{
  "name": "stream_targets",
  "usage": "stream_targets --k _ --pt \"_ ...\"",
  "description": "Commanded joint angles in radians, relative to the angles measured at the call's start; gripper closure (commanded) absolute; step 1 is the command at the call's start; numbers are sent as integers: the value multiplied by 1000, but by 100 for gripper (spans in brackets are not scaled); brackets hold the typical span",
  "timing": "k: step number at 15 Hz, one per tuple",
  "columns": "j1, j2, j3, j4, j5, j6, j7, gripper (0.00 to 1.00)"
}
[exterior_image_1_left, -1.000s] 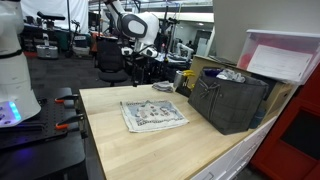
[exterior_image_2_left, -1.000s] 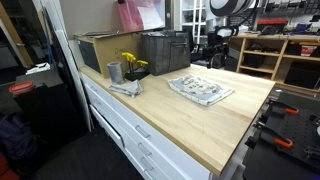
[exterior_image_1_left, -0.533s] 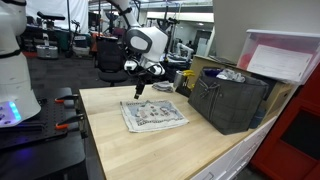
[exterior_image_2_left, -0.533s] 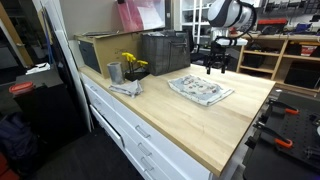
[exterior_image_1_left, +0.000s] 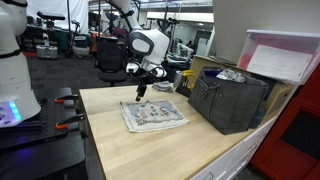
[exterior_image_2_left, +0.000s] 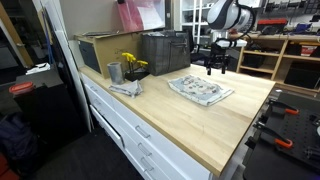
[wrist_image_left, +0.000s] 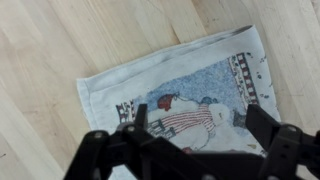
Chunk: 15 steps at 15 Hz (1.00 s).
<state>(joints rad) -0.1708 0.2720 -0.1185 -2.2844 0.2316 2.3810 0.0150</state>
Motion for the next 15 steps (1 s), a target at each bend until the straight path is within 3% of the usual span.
stream_targets --k 1,15 --pt "13 28 2 35 -13 -4 40 0" --pt "-146 320 9 335 107 -113 -2 0"
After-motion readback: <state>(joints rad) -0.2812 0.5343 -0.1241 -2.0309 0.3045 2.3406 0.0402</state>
